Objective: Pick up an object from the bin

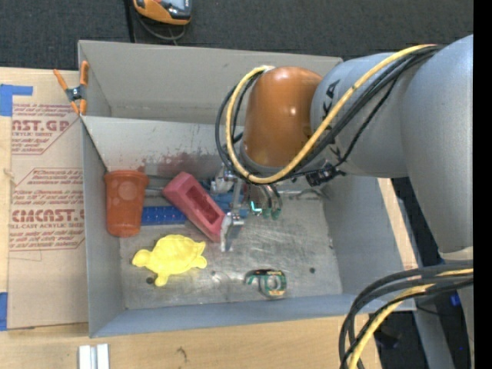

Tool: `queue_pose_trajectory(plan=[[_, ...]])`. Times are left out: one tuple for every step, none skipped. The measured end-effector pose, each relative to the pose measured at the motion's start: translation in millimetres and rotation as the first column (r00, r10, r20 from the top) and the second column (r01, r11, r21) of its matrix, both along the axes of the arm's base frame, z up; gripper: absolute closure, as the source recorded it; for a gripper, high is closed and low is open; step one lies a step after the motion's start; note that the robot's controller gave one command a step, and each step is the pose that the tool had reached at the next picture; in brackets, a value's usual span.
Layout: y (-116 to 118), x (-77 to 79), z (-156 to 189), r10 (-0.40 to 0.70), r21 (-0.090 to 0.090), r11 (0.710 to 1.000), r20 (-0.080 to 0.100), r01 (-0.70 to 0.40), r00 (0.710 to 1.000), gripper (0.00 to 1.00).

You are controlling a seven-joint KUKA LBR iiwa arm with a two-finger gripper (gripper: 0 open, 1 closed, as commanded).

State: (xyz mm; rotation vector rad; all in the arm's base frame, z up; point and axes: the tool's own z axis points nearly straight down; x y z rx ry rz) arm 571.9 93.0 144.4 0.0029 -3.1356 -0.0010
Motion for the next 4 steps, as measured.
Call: queue_pose_trajectory(plan=[[-0.3,2.0,3.7,-0.001,0.001,1.000,0.007,0.001,1.000,0.00],[20.2,-1.6,-60.0,-0.119,0.004,0.993,0.037,0.118,0.992,1.00],[20.2,-1.6,-60.0,-0.119,0.004,0.993,0.037,0.118,0.992,1.00],[20.2,-1.7,-59.6,-0.119,0.004,0.993,0.037,0.118,0.992,1.00]])
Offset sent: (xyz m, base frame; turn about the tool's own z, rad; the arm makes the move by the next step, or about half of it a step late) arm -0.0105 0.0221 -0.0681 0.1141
